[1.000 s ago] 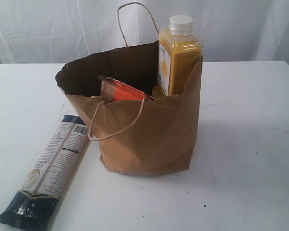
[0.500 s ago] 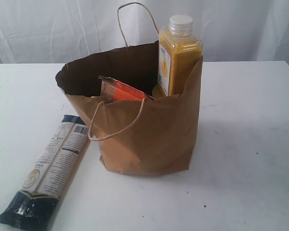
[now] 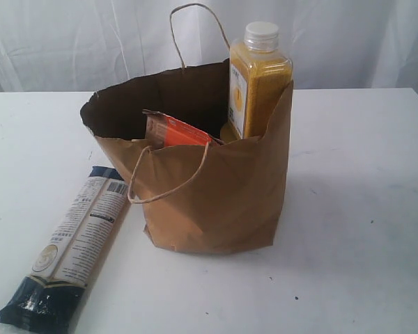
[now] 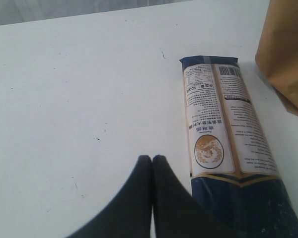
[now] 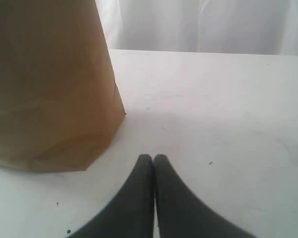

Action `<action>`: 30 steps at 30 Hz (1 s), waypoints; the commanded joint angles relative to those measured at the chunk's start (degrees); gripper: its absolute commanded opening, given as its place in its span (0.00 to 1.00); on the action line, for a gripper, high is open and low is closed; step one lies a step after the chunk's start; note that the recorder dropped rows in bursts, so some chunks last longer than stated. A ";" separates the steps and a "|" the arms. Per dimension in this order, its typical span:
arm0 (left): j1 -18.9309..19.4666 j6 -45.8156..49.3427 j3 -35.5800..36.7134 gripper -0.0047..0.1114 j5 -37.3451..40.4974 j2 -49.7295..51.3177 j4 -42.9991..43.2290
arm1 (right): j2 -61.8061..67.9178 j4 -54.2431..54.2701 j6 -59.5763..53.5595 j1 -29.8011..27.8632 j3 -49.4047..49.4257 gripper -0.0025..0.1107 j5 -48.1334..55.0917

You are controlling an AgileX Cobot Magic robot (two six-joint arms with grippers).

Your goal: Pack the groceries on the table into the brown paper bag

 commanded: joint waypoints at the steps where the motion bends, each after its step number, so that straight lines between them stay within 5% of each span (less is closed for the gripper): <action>1: 0.13 0.00 0.21 0.04 0.12 -0.27 -0.45 | -0.31 0.00 -0.70 -0.24 0.30 0.02 0.00; 25: 0.13 0.00 0.21 0.04 0.12 -0.27 -0.61 | -0.31 0.00 -0.70 -0.24 0.30 0.02 0.00; 30: 0.13 -19.68 0.21 0.04 0.31 -0.27 -23.28 | -0.31 0.00 -0.70 -0.24 0.30 0.02 0.00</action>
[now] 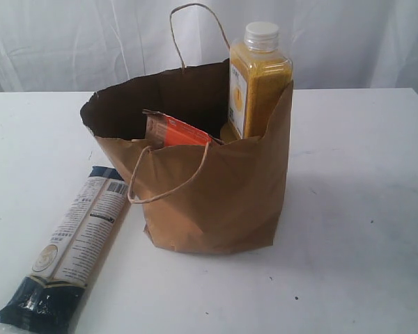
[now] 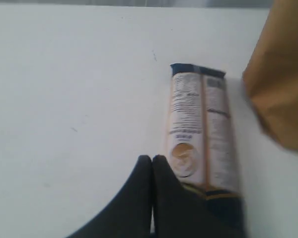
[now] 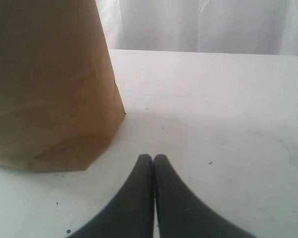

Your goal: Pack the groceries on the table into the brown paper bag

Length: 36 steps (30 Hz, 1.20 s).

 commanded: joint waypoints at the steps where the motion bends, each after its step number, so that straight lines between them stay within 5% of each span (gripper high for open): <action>1: 0.13 -14.42 0.21 0.04 1.02 -0.27 -18.60 | -0.31 0.00 -0.70 -0.24 0.30 0.02 0.00; 17: 0.13 -16.09 0.21 0.04 2.35 -0.27 -27.83 | -0.31 0.00 -0.70 -0.24 0.30 0.02 0.00; 23: -0.75 10.33 -13.93 0.04 25.16 -0.16 -38.81 | -0.31 0.00 -0.70 -0.24 0.30 0.02 0.00; 36: -0.75 7.85 -39.90 0.04 50.97 17.56 -16.76 | -0.31 0.00 -0.70 -0.24 0.30 0.02 0.00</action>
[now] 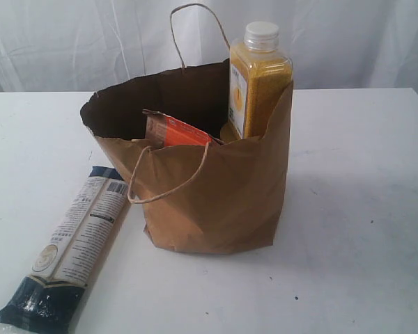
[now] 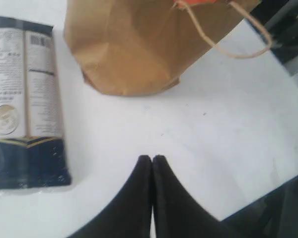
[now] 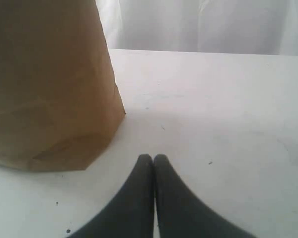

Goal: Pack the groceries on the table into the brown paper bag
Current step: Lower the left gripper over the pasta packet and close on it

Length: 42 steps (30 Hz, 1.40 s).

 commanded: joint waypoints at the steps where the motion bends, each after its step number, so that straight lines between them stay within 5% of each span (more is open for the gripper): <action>1: -0.29 0.74 -6.46 0.04 6.90 7.22 6.03 | -0.31 0.00 -0.39 -0.24 0.30 0.02 0.00; 7: -0.29 4.07 -10.35 0.04 6.83 15.02 10.08 | -0.31 0.00 -0.39 -0.24 0.30 0.02 0.00; 16: -3.76 13.74 -2.92 0.07 -4.82 22.01 8.75 | -0.31 0.00 -0.39 -0.24 0.30 0.02 0.00; 19: -5.23 17.72 -0.33 0.23 -6.29 24.51 5.96 | -0.31 0.00 -0.39 -0.24 0.30 0.02 0.00; 25: -6.17 18.22 2.00 0.71 -14.98 31.09 5.38 | -0.31 0.00 -0.39 -0.24 0.30 0.02 0.00; 36: -7.19 20.66 1.90 0.72 -24.71 45.81 5.63 | -0.31 0.00 -0.39 -0.24 0.30 0.02 0.00; 42: -9.58 23.41 1.90 0.64 -27.73 53.01 6.18 | -0.31 0.00 -1.22 -0.24 0.30 0.02 0.00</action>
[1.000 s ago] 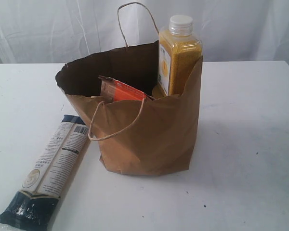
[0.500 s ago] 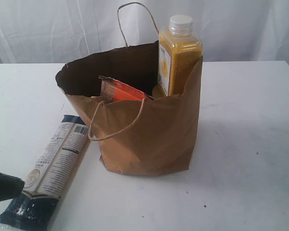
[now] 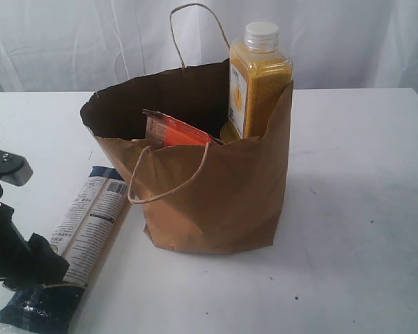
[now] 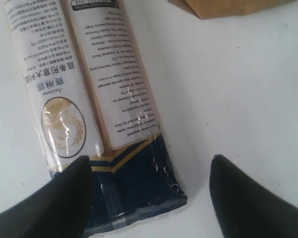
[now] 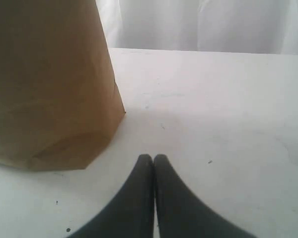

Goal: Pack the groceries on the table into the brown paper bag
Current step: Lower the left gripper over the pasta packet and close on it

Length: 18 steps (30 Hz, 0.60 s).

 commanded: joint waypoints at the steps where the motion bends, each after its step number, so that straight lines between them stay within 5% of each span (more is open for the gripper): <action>1: -0.55 1.24 0.14 0.70 -1.04 2.74 -0.42 | -0.31 0.00 -0.96 -0.24 0.30 0.02 -0.23; 9: -0.55 1.24 0.14 0.95 -8.39 8.81 -0.64 | -0.31 0.00 -0.96 -0.24 0.30 0.02 -0.23; 18: -2.41 1.24 -0.24 0.95 -13.10 14.86 -0.64 | -0.31 0.00 -0.96 -0.24 0.30 0.02 -0.23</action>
